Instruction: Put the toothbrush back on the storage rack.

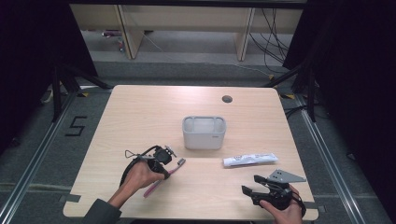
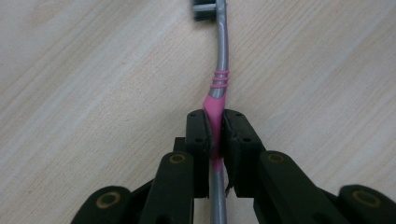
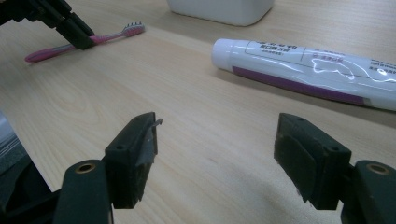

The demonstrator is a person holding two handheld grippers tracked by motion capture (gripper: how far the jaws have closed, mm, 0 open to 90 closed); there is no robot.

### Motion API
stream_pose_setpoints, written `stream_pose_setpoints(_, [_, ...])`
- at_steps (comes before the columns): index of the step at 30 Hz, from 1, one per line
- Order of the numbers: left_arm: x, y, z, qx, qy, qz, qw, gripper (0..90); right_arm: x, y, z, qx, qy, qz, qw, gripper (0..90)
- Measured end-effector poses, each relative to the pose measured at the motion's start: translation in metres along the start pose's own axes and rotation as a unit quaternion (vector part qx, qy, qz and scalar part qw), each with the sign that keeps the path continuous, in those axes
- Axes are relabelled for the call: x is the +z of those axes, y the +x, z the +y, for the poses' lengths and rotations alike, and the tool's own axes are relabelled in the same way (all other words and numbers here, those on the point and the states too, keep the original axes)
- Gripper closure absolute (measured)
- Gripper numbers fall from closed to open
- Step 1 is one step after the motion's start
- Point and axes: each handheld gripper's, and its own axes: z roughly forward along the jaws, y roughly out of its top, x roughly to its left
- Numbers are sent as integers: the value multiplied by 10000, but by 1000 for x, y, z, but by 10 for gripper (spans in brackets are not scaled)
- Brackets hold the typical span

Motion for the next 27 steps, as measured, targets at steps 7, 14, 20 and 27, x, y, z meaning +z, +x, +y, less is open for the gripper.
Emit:
stream_pose_setpoints(7, [-1, -2, 2, 264, 154, 74, 9995, 804, 0, -3, 0, -109, -31, -18, 9999, 307])
stream_pose_setpoints(14, [-5, -3, 4, 496, 213, 122, 9985, 804, 1, -1, -1, 33, -43, 36, 10000, 307])
stream_pose_setpoints(20, [-16, -7, 6, 653, -67, 180, 9977, 805, 1, -2, 0, -68, -53, 34, 10000, 307])
stream_pose_setpoints(27, [-31, -6, 3, 703, -654, 197, 9952, 805, 1, -3, 0, -63, -58, 29, 10000, 307])
